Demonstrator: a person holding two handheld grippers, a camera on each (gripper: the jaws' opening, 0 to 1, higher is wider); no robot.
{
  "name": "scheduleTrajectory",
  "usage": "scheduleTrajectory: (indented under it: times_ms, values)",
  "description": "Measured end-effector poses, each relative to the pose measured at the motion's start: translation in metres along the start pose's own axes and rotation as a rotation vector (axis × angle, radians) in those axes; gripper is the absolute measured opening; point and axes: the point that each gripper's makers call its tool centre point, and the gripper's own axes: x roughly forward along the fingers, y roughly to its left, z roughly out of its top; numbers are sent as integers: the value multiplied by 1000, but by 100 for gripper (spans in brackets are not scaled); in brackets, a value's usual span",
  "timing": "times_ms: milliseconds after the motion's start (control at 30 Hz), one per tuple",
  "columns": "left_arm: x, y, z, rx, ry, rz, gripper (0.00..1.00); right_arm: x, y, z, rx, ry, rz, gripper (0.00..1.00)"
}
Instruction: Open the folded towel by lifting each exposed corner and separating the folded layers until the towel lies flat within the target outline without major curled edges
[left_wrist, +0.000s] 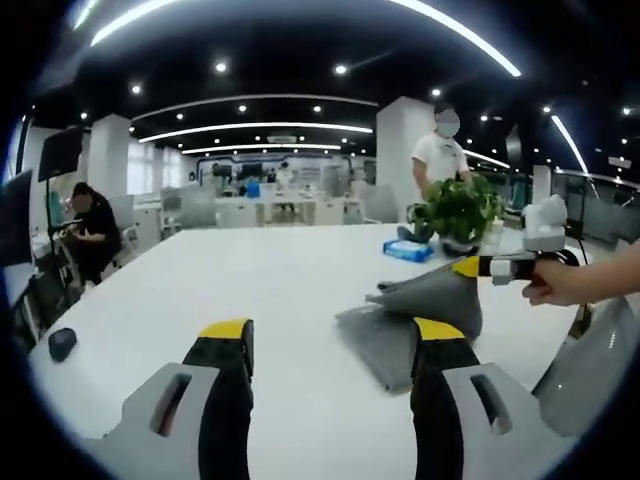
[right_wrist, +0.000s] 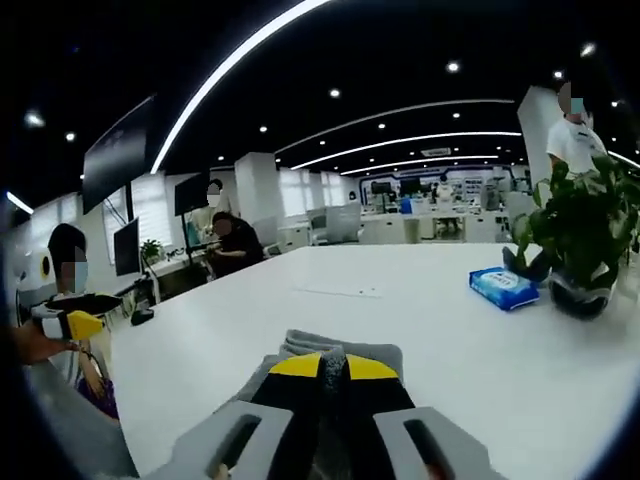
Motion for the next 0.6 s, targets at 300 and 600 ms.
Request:
scheduleTrajectory:
  times_ms: [300, 600]
  values:
    - [0, 2, -1, -16, 1, 4, 62, -15, -23, 0, 52, -10, -52, 3]
    - [0, 4, -3, -17, 15, 8, 61, -37, -46, -7, 79, -1, -115, 4]
